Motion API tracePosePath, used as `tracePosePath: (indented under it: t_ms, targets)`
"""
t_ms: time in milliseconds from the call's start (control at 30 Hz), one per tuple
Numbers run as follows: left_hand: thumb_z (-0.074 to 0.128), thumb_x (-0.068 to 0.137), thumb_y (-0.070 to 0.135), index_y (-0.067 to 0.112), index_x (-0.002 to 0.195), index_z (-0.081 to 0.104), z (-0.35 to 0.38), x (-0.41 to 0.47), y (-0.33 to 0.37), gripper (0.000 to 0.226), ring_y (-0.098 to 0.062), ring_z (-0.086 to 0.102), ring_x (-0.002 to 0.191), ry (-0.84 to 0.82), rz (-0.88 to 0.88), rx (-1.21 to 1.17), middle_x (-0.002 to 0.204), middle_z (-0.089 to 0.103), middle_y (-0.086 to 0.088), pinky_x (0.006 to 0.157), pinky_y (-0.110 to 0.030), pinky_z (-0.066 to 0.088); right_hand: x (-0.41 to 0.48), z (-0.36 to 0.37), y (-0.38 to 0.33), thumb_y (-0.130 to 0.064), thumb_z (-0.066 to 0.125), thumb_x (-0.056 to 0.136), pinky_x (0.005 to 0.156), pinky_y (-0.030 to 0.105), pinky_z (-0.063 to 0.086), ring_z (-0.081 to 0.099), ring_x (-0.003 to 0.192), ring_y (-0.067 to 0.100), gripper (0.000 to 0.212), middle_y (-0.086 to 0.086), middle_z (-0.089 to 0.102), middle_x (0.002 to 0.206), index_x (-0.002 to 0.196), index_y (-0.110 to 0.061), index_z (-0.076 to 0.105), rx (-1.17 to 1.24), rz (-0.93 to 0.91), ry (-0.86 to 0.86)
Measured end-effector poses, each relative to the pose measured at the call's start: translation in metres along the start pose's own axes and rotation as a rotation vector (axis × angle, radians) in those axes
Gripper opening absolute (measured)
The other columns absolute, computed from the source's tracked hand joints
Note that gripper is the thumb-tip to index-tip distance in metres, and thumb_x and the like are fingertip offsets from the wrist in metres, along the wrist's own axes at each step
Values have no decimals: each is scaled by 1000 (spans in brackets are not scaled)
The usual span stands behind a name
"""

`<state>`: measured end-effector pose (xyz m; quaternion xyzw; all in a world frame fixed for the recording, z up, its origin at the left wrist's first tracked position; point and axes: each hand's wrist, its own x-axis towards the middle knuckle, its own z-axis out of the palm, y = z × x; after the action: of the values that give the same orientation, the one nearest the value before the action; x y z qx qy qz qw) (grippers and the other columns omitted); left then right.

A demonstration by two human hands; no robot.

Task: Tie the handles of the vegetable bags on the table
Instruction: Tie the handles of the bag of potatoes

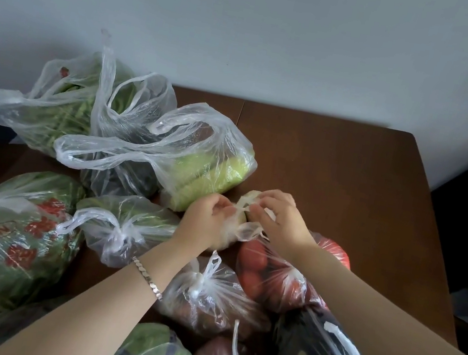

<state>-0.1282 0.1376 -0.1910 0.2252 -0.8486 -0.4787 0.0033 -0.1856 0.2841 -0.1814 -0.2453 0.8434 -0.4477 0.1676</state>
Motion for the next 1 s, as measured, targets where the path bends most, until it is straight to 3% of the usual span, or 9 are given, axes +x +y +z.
tracePosePath:
  t_ms: [167,267,333,433,600,700,800,900,1000]
  targets:
    - [48,93,14,9,88,63,-17,8,-40,17,-25,59,84,174,24,470,84,63,-5,76,-38,49,2,-5,41,-20,45,93,83,21,28,33,97,14,34,-1,52,94,68,-9,65,-168,261,62]
    - [43,96,17,9,92,59,-9,10,-49,19,-26,56,86,194,-100,527,88,62,-7,76,-41,48,2,6,53,-19,44,90,68,28,32,38,84,23,44,3,46,63,47,-11,44,-154,453,133]
    - [39,98,19,6,95,56,-1,15,-46,21,-25,53,88,204,-168,376,91,57,-9,79,-38,46,7,7,51,-19,47,88,59,29,33,40,70,22,40,4,42,53,50,-9,44,23,547,211]
    - [37,98,14,4,83,54,-1,24,-30,25,-23,51,87,114,-226,-183,87,54,-13,82,-33,40,20,-2,38,-18,55,88,63,30,41,48,65,17,26,10,54,69,66,-7,59,500,567,235]
    - [37,98,4,6,69,46,-6,26,6,31,-12,57,54,-88,-171,-916,51,58,-1,69,-23,54,35,0,18,-9,49,92,55,17,45,64,72,12,16,4,67,77,82,-16,61,1091,446,-19]
    - [43,96,6,7,65,45,-6,35,8,31,-5,44,48,-90,30,-452,53,47,-1,63,-17,49,50,7,18,-12,55,91,43,13,36,54,58,4,15,-3,57,67,85,-20,66,705,448,-17]
    - [44,96,14,9,67,48,-5,40,-2,30,-2,41,45,-192,202,36,54,45,4,51,-11,35,63,14,26,-13,59,88,59,14,42,53,61,2,13,-7,60,69,91,-16,71,124,277,-104]
    - [45,95,19,6,71,48,-4,44,-22,28,-7,38,48,-222,227,146,56,45,-3,50,-17,33,63,23,35,-18,55,87,81,31,50,61,85,14,18,-4,68,89,89,-25,71,-13,298,-94]
    - [48,94,16,10,69,49,-4,43,-27,26,-8,41,51,-208,260,145,55,46,-2,50,-18,32,61,26,40,-22,52,86,79,31,49,58,82,15,20,-10,64,87,86,-33,68,-137,299,-98]
